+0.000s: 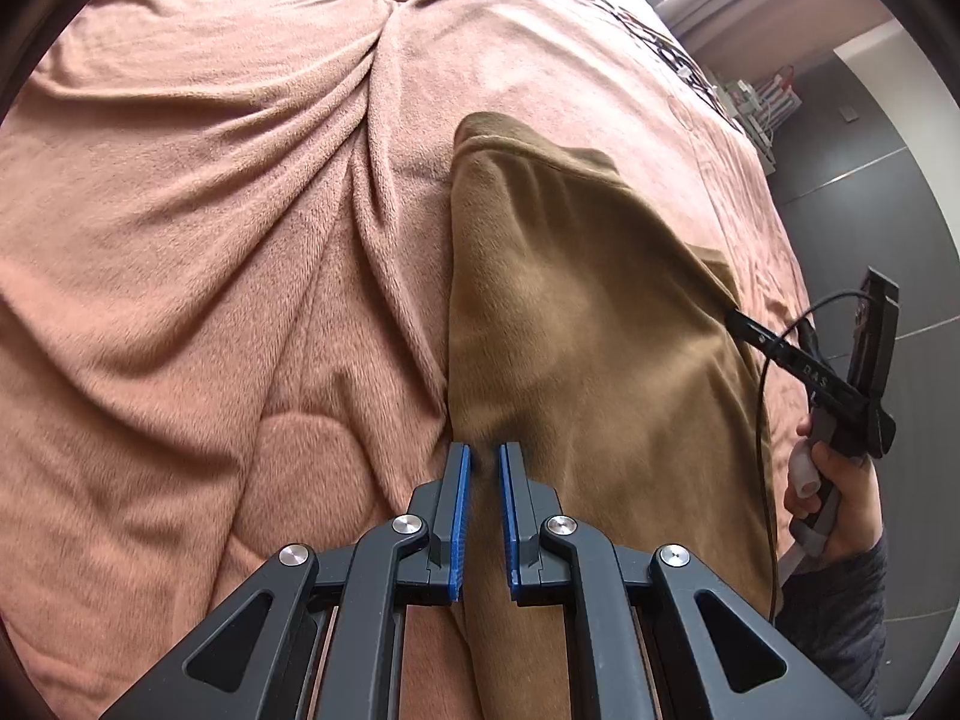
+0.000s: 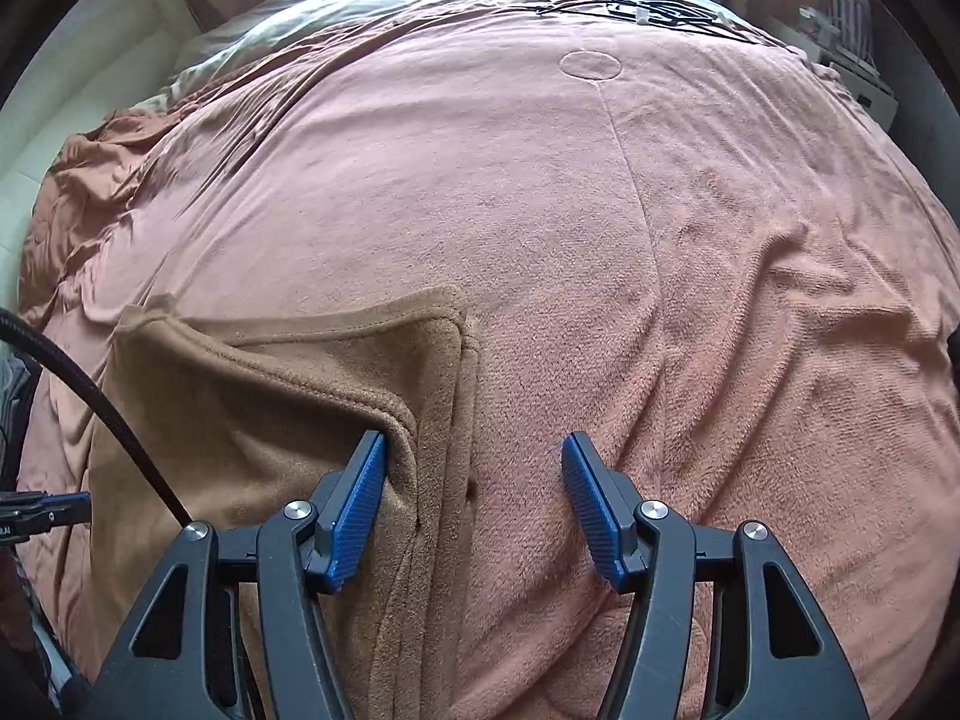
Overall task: Fold small clothes
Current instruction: 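Open the right tool, then the left tool, and pull both back, then grasp the folded brown shirt end with the left tool while the right tool grasps beside it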
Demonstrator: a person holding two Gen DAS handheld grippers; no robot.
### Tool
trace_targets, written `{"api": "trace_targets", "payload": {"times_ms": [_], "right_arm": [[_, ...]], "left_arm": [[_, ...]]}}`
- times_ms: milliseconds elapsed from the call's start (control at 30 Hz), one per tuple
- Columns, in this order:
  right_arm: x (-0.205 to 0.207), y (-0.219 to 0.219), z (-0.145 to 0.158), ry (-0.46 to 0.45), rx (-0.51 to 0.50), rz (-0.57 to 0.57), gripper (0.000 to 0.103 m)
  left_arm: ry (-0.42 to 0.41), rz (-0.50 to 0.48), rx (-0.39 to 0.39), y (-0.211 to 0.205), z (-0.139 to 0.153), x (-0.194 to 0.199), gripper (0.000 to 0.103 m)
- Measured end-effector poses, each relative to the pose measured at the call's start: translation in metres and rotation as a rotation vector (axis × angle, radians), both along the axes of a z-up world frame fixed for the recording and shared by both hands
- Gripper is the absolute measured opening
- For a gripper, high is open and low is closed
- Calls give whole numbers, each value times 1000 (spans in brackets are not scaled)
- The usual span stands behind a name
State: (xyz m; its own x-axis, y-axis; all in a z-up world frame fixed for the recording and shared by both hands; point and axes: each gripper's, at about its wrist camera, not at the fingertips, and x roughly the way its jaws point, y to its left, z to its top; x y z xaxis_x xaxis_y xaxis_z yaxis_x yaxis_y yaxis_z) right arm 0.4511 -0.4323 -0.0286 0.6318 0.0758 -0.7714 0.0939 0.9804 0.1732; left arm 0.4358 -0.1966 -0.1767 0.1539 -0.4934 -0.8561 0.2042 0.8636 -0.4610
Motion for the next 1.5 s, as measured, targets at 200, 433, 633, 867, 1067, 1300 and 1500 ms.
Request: {"api": "trace_targets", "payload": {"times_ms": [200,433,633,867,1067,1300,1500], "right_arm": [[-11,-8,5,-14,118,51,58],[-20,-36,-1,23,359,157,58],[-12,-48,-14,54,318,149,58],[-14,-36,-11,49,271,144,58],[-20,-39,-13,43,271,140,54],[-20,-43,-16,37,311,132,54],[-19,-52,-14,30,437,163,54]], "left_arm": [[-12,25,-26,5,5,14,9],[-11,77,-71,7,7,38,20],[-57,77,-75,-3,20,57,21],[-121,74,20,-22,20,85,21],[-113,72,59,-29,-1,102,22],[-71,93,-11,-17,-16,108,31],[-13,83,-95,-5,-10,97,31]]}}
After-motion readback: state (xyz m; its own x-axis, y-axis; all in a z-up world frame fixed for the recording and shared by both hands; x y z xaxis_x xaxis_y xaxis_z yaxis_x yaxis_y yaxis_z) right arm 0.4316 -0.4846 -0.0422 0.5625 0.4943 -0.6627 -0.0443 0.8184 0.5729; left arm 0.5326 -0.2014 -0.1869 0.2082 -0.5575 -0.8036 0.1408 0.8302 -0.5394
